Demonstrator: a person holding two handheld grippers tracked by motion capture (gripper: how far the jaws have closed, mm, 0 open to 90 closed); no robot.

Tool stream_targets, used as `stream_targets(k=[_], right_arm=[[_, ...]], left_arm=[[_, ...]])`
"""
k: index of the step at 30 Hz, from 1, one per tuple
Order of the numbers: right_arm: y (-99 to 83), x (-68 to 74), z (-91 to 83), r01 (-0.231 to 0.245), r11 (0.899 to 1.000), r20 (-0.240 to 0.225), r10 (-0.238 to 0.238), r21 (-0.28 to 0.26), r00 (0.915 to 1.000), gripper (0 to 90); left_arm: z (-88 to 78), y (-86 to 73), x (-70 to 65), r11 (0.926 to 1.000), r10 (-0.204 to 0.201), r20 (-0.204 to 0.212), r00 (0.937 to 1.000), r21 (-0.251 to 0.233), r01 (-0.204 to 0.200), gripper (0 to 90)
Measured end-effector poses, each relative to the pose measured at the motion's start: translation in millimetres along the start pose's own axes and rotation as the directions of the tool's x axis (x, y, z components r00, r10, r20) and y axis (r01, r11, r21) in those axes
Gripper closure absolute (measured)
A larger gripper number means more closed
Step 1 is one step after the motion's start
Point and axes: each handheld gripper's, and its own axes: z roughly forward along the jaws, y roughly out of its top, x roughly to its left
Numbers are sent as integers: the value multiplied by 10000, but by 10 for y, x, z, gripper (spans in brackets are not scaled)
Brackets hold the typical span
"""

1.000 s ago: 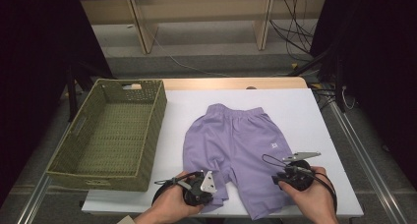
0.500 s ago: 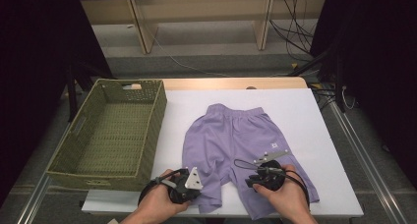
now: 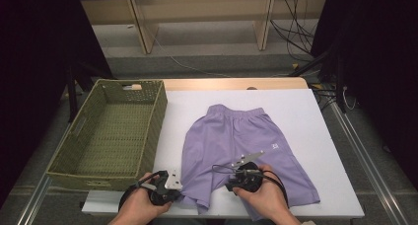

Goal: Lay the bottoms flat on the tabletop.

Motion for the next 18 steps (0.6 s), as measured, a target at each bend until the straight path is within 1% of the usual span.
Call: stream_targets(k=[2, 4, 6, 7, 8, 10, 11, 12, 13, 14, 15, 16, 17, 18], right_arm=[[36, 16, 67, 129, 9999, 21, -129, -111, 9999, 755], [67, 26, 127, 196, 9996, 91, -194, -222, 9998, 737], [94, 35, 165, 241, 9995, 177, -238, -204, 9996, 723], [102, 29, 185, 375, 9990, 239, -369, -229, 9990, 718], [112, 39, 191, 232, 9996, 197, -229, -167, 9995, 716], [117, 31, 216, 285, 9995, 219, -282, -156, 9994, 711], [116, 30, 224, 277, 9995, 221, -275, -120, 9994, 710], [115, 27, 232, 294, 9995, 238, -290, -144, 9993, 709], [113, 29, 239, 231, 9996, 244, -227, -150, 9994, 709], [111, 24, 242, 279, 9996, 251, -276, -109, 9993, 709], [113, 26, 250, 229, 9997, 266, -226, -121, 9994, 709], [112, 18, 256, 325, 9994, 257, -322, -101, 9991, 709], [115, 21, 258, 253, 9997, 221, -252, -28, 9994, 708], [116, 21, 269, 279, 9996, 271, -279, -28, 9992, 709]], left_arm=[[4, -5, 15, 9999, -86, -139, 9999, 69, 87, 899], [6, -11, 31, 9998, -106, -383, 9992, 168, 113, 899], [9, -16, 44, 9996, -218, -593, 9980, 175, 229, 896], [5, -14, 49, 9995, -264, -691, 9973, 126, 273, 893], [-5, -5, 52, 9996, -294, -737, 9968, -22, 294, 886], [-49, 28, 52, 9985, -288, -709, 9971, -490, 253, 819], [-79, 50, 51, 9963, -385, -601, 9974, -786, 337, 785], [-106, 76, 47, 9926, -487, -492, 9976, -1133, 428, 741], [-134, 105, 39, 9888, -492, -386, 9980, -1431, 432, 695], [-158, 139, 23, 9847, -393, -255, 9989, -1706, 344, 666], [-181, 179, 5, 9820, -205, -120, 9997, -1882, 178, 641], [-197, 224, -23, 9790, -94, 113, 9999, -2036, 115, 613], [-205, 274, -57, 9762, 39, 372, 9993, -2167, 43, 587], [-202, 327, -96, 9742, 188, 647, 9977, -2257, -37, 569]])
